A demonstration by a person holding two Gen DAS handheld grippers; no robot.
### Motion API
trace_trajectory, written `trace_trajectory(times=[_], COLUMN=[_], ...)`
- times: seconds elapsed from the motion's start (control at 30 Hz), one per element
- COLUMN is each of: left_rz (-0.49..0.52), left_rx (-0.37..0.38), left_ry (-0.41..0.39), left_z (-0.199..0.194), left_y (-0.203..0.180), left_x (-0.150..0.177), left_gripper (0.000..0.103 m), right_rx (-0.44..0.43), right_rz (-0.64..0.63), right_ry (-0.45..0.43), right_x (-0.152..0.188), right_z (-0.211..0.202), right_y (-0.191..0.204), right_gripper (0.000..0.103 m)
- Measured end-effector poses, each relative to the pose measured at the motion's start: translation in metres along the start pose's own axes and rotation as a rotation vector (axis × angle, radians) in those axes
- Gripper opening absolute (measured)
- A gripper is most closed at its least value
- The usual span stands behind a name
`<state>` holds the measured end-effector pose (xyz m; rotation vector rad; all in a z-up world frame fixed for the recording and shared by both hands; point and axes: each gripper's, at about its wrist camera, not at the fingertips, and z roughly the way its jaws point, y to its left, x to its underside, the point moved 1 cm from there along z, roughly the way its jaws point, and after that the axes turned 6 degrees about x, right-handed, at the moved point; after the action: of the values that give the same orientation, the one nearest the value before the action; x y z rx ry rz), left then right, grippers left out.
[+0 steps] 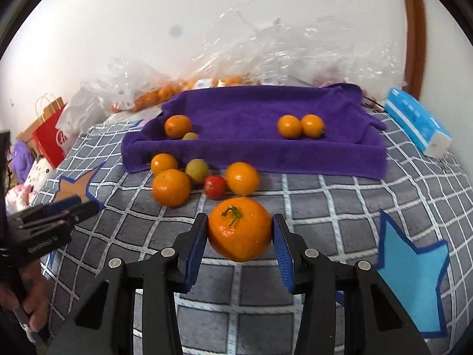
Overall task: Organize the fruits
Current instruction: 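Move the right gripper to a large tangerine beside the towel and grasp it, then lift and carry the large tangerine with the right gripper over the towel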
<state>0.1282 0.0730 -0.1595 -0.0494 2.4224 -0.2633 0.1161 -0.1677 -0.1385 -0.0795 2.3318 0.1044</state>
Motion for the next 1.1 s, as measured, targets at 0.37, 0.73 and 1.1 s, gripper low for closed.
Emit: trace_trajectory(times=[0.37,0.73,1.1], left_rz=[-0.058,-0.081,-0.075], left_rx=[0.059,0.082,0.082], left_ry=[-0.021,-0.030,-0.036], left_z=[-0.002,-0.003,-0.005], left_y=[0.008,0.011,0.009], left_x=[0.001,0.001,0.001], left_gripper=[0.047,0.047,0.047], right_rx=[0.022,0.035,0.101], right_rz=[0.059,0.089,0.095], right_ry=[-0.028,-0.048,-0.089], right_x=[0.002,0.004,-0.005], right_z=[-0.007,-0.016,-0.033], right_y=[-0.014,-0.021,-0.026], right_gripper=[0.044,0.044,0.044])
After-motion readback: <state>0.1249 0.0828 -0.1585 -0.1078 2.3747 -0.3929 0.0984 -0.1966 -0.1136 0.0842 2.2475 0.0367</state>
